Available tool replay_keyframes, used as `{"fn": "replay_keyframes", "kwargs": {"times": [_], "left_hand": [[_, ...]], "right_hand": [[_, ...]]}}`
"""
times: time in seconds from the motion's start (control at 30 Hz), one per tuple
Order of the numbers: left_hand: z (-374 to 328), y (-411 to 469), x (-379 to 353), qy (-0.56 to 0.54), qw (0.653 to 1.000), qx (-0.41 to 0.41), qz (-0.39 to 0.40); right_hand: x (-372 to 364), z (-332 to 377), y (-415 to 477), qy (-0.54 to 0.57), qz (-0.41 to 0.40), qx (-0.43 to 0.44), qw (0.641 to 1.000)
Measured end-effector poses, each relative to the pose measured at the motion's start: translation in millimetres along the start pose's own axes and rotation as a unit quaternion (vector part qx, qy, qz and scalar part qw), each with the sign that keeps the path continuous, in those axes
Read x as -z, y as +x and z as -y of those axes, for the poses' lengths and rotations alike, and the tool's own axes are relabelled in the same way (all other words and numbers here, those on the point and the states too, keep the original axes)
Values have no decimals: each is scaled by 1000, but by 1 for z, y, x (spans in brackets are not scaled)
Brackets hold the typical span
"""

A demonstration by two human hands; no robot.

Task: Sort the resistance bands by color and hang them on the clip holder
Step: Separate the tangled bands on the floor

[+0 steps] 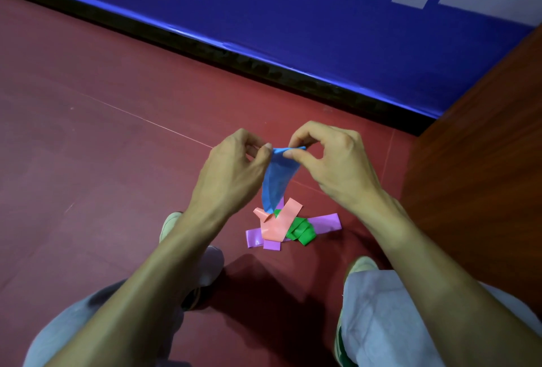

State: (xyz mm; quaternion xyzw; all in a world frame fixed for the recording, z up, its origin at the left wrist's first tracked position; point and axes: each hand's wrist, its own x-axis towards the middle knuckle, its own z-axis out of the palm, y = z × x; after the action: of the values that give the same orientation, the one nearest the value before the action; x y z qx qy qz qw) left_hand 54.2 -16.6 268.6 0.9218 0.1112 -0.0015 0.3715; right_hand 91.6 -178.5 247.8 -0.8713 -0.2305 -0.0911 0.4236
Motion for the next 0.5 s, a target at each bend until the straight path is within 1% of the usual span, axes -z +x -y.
{"fn": "replay_keyframes", "kwargs": {"times": [0.1, 0.2, 0.33, 0.5], "left_hand": [[0, -2, -1, -21, 998, -58, 3], [-5, -5, -2, -27, 994, -106, -8], [-9, -8, -3, -38, 991, -124, -29], [-9, -8, -2, -62, 986, -153, -17]], "right_hand": [[1, 0, 0, 17, 0, -11, 1000], [3, 1, 2, 64, -12, -44, 997], [8, 2, 5, 137, -22, -107, 984], [11, 3, 7, 175, -21, -120, 977]]}}
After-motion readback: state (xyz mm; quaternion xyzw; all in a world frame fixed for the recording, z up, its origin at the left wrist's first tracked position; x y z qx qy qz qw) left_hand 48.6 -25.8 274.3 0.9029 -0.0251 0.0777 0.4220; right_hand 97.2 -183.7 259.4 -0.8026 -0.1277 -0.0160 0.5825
